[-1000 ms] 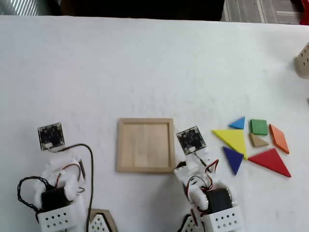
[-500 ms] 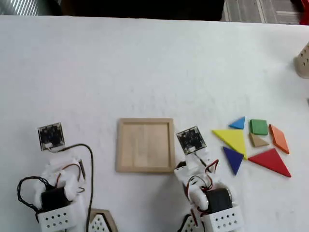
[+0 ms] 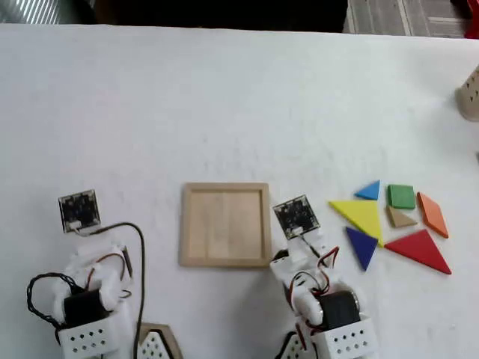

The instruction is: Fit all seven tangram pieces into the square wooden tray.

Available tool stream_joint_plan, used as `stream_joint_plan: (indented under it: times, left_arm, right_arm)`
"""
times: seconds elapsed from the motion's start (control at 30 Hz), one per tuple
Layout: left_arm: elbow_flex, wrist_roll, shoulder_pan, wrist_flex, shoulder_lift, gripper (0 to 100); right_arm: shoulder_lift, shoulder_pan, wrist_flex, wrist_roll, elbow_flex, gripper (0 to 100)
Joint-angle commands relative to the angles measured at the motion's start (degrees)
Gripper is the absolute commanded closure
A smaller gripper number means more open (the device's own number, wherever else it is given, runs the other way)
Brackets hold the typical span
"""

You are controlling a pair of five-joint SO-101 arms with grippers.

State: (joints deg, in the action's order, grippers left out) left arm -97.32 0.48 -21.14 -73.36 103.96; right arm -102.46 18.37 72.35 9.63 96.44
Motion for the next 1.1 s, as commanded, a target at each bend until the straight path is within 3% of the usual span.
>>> stream_joint_plan:
  times: [0.0,0.6,1.07]
  left_arm:
    - [0.26,-0.53,-0.48,-0.44,0.84,98]
    - [0.35,-0.53,0.57,0.53,0.84,98]
    - [0.44,-0.26,11.82,19.16,0.84,98]
  right_arm:
    - [-0.57,0.13,-0.57,-0.44,0.35,97.8]
    - [-0.48,0.48,-0.57,-0.44,0.35,97.8]
    - [-0.57,-0.04,-0.57,-0.44,0.35,97.8]
